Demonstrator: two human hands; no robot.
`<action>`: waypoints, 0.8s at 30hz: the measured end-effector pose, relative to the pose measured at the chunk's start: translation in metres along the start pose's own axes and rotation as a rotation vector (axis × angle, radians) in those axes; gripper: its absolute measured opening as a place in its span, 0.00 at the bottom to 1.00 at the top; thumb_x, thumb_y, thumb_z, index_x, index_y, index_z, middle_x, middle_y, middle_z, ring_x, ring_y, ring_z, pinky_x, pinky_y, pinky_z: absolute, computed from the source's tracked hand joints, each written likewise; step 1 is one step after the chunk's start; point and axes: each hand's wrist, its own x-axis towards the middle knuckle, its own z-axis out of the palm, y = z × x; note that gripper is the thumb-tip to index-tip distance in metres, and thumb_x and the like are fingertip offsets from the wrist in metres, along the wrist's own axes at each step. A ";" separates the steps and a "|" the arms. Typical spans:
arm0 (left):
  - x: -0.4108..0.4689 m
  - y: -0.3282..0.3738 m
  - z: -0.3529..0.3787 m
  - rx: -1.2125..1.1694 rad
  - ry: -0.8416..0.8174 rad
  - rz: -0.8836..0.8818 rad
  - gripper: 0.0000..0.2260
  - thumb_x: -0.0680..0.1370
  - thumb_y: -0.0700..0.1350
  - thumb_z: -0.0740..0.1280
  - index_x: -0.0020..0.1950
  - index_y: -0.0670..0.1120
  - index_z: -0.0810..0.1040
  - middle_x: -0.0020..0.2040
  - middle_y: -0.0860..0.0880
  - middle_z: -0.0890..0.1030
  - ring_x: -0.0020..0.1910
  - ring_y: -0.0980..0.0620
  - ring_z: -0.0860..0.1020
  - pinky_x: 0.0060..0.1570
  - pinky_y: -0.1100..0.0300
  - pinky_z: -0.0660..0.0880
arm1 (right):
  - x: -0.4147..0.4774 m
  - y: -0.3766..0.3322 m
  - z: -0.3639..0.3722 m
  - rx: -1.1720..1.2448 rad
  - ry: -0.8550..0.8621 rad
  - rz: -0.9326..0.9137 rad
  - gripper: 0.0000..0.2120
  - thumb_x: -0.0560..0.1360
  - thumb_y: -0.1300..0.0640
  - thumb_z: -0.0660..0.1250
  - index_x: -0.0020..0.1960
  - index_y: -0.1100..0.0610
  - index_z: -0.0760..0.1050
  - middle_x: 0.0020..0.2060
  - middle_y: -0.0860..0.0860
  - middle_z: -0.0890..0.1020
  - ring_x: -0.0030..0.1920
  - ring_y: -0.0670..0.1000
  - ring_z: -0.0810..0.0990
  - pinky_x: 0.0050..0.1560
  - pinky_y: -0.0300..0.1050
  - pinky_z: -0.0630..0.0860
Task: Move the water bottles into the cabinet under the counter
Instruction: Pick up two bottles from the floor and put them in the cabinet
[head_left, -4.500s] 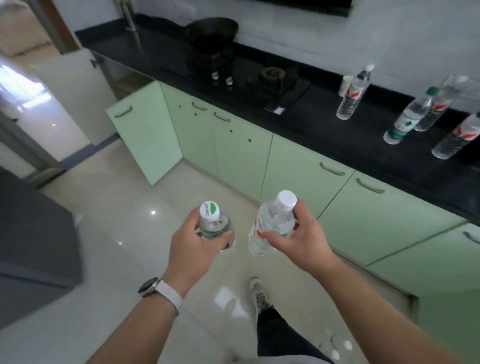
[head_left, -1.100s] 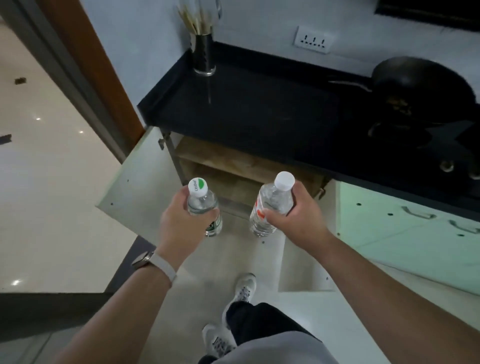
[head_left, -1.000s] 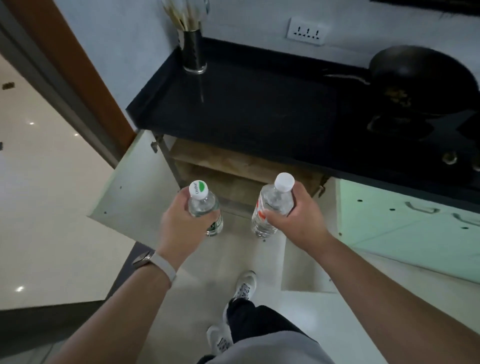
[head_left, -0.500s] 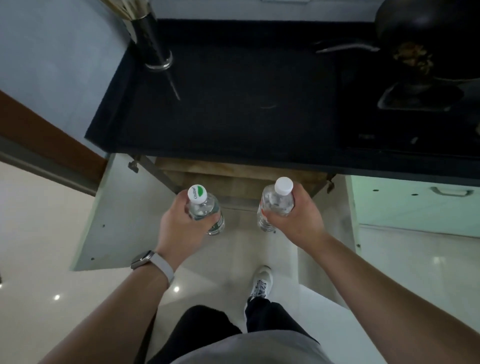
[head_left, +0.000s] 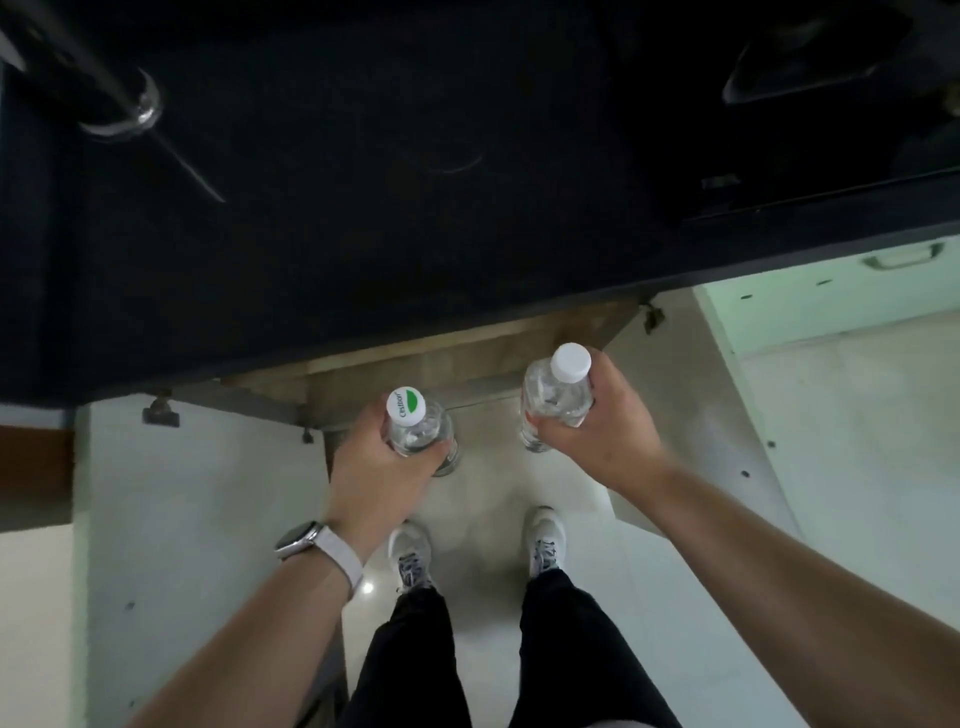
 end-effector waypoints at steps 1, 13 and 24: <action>0.011 -0.009 0.003 0.006 -0.013 0.011 0.21 0.66 0.50 0.82 0.55 0.56 0.78 0.48 0.58 0.84 0.48 0.57 0.83 0.52 0.50 0.81 | 0.004 0.006 0.008 0.009 0.022 0.008 0.33 0.65 0.48 0.78 0.65 0.42 0.66 0.57 0.40 0.77 0.56 0.45 0.78 0.55 0.47 0.77; 0.135 -0.116 0.091 -0.045 -0.072 0.172 0.22 0.67 0.46 0.82 0.53 0.62 0.76 0.50 0.62 0.82 0.50 0.63 0.81 0.55 0.58 0.78 | 0.093 0.130 0.112 0.212 0.172 -0.065 0.28 0.67 0.58 0.78 0.60 0.44 0.69 0.49 0.39 0.79 0.48 0.34 0.78 0.44 0.28 0.73; 0.225 -0.207 0.177 -0.208 0.013 0.306 0.25 0.67 0.43 0.81 0.58 0.59 0.77 0.52 0.60 0.83 0.50 0.63 0.81 0.55 0.57 0.80 | 0.180 0.233 0.179 0.238 0.271 -0.287 0.31 0.65 0.55 0.80 0.61 0.41 0.69 0.51 0.37 0.79 0.52 0.38 0.80 0.51 0.36 0.78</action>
